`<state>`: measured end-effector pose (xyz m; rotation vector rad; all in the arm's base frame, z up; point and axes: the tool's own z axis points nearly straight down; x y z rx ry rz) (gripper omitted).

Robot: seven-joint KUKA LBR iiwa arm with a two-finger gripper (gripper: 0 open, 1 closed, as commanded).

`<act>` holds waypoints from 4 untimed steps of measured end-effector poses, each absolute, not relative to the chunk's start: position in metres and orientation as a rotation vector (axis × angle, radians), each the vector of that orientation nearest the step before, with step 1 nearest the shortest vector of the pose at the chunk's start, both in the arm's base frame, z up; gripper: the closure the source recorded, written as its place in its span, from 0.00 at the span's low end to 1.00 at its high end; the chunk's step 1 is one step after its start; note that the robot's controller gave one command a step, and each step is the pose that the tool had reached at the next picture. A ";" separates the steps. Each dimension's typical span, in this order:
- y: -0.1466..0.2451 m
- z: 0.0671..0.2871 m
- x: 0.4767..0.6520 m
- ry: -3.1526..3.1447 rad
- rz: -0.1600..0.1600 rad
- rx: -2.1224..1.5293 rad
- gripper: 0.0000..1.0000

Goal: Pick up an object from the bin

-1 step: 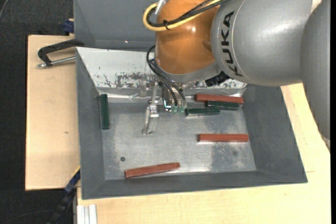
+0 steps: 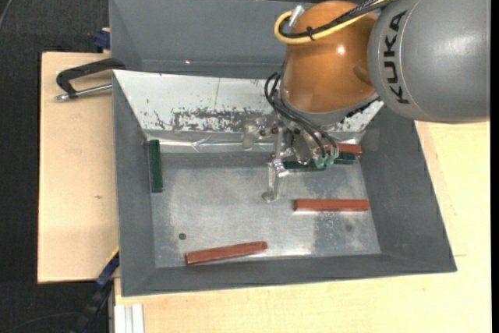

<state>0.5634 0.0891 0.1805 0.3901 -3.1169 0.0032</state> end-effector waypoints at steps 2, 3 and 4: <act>-0.054 0.069 0.516 -2.990 -0.004 0.950 0.00; -0.052 0.072 0.518 -2.994 -0.003 0.955 1.00; -0.044 0.320 0.569 -3.004 0.008 0.975 1.00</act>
Offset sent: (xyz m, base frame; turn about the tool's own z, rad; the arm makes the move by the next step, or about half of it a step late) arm -0.0281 -0.0759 0.0078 -0.1765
